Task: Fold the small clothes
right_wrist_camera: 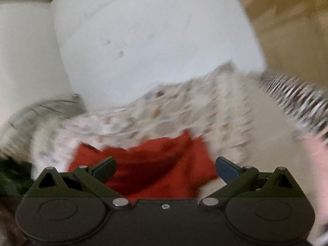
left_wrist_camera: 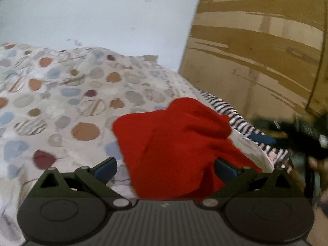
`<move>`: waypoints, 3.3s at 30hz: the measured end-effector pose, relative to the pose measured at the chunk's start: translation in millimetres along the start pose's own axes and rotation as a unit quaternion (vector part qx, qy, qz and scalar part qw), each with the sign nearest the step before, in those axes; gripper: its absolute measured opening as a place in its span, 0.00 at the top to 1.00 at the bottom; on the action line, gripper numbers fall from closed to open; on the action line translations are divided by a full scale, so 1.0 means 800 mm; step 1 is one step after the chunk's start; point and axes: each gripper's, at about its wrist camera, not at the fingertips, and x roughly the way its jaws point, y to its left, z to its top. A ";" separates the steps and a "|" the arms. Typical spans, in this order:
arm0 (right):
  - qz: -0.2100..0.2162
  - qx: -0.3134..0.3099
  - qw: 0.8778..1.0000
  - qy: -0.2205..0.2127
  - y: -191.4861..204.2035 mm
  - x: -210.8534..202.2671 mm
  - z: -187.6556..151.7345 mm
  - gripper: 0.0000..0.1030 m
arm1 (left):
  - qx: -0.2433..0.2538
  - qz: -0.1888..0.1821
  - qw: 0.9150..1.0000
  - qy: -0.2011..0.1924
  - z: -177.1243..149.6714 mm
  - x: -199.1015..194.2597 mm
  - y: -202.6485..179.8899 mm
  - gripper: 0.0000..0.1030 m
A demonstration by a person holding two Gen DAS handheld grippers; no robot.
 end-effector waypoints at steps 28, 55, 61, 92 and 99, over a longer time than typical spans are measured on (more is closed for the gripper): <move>-0.050 0.020 0.995 0.088 -0.054 0.090 0.023 0.79 | 0.291 -0.040 0.956 0.024 -0.060 0.057 -0.182 0.19; -0.114 -0.039 0.992 0.027 0.041 0.045 0.064 0.00 | -0.225 0.090 0.967 0.075 -0.057 -0.082 0.017 0.01; -0.082 -0.101 0.991 0.011 0.108 0.061 0.064 0.00 | -0.225 0.103 0.966 0.072 -0.054 -0.091 0.014 0.01; -0.174 -0.026 0.981 -0.081 0.004 0.009 -0.119 0.01 | -0.241 0.039 0.969 0.037 -0.040 0.024 -0.023 0.00; -0.164 -0.022 0.983 -0.078 -0.001 0.010 -0.122 0.01 | -0.242 0.022 0.970 0.022 -0.057 0.032 -0.016 0.00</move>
